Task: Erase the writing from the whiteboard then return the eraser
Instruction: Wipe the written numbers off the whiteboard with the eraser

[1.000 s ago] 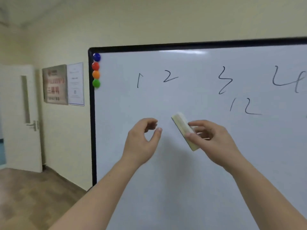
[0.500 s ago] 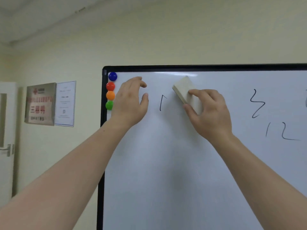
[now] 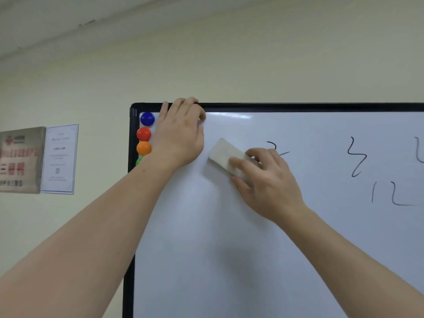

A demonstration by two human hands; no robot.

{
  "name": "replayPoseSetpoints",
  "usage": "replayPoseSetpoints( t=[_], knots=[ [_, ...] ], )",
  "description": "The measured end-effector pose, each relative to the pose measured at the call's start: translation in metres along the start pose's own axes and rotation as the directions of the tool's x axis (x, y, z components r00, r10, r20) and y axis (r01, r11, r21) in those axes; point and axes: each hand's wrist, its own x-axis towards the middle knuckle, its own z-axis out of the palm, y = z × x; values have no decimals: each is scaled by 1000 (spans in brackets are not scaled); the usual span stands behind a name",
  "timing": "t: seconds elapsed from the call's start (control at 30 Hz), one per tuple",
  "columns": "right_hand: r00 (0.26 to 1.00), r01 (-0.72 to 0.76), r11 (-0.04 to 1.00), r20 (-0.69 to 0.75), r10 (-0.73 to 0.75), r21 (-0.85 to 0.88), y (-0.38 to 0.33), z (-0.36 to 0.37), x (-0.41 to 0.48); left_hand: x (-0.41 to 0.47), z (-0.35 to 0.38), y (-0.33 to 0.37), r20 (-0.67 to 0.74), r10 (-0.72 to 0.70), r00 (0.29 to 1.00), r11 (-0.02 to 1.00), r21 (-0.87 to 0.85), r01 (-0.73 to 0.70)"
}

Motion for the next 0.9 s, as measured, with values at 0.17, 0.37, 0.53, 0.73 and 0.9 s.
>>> replayPoseSetpoints(
  t=[0.17,0.37,0.53,0.73,0.9],
  knots=[
    [924,-366,930,-104,368,39,26,-19,20,1,-1,0,-10,10,1000,1000,-7,-11],
    [983,-163,985,-82,166,51,-16,3,-4,-1,-1,-2,-23,21,1000,1000,-14,-22],
    [990,119,991,70,-124,67,-16,-4,-33,0,0,0,-9,9,1000,1000,-5,-9],
    [997,58,998,56,-58,7,47,-30,-27,3,5,8,-48,-23,999,999,36,24],
    [949,-292,956,-117,292,17,85,-46,-1,4,12,23,-81,-97,992,995,27,100]
  ],
)
